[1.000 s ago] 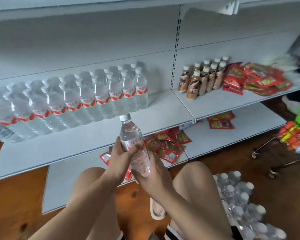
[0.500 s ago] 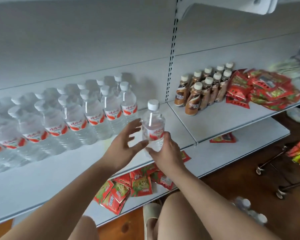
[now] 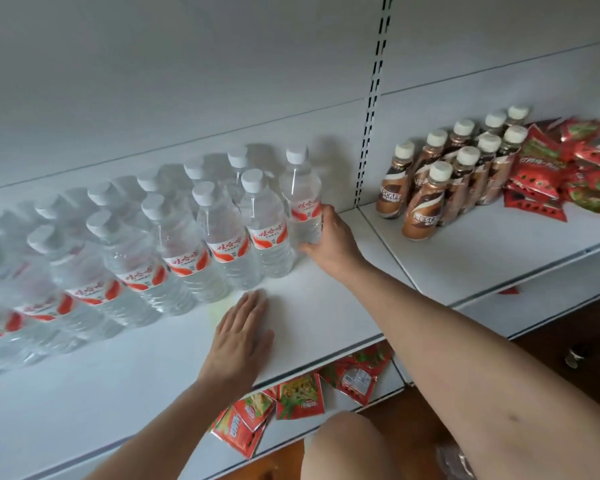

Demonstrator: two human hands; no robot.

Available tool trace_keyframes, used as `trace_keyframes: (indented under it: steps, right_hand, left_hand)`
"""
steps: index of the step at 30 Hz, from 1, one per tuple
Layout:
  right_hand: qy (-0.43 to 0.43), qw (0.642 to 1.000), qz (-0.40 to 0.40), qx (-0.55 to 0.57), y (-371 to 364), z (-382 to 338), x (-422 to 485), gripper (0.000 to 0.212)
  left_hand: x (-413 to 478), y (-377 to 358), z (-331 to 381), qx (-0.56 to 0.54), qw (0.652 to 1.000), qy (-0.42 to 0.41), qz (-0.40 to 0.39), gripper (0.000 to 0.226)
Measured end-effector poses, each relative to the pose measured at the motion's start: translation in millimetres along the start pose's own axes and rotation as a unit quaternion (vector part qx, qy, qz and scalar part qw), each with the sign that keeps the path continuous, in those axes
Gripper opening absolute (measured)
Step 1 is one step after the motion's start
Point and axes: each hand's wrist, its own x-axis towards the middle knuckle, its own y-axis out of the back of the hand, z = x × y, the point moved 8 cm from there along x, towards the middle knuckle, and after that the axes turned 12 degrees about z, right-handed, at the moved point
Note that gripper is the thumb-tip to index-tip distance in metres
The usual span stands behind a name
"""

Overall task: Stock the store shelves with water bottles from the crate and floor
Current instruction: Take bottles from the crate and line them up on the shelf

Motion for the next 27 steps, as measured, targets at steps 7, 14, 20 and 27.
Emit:
trace_keyframes:
  steps: [7, 14, 20, 27]
  right_hand:
    - [0.048, 0.996, -0.054, -0.043, -22, -15, 22, 0.039]
    - [-0.007, 0.99, -0.103, -0.098, -41, -5, 31, 0.066]
    - [-0.127, 0.99, 0.059, -0.01, 4, 2, -34, 0.055]
    - [-0.219, 0.926, 0.014, 0.306, 3, -75, -226, 0.026]
  left_hand:
    - [-3, 0, 5, 0.008, 1.0, 0.005, -0.008, 0.075]
    - [-2, 2, 5, -0.009, 1.0, 0.002, -0.019, 0.061]
    - [-5, 25, -6, -0.24, 0.958, 0.159, -0.005, 0.057]
    - [-123, 95, -11, -0.402, 0.852, 0.292, 0.166, 0.028]
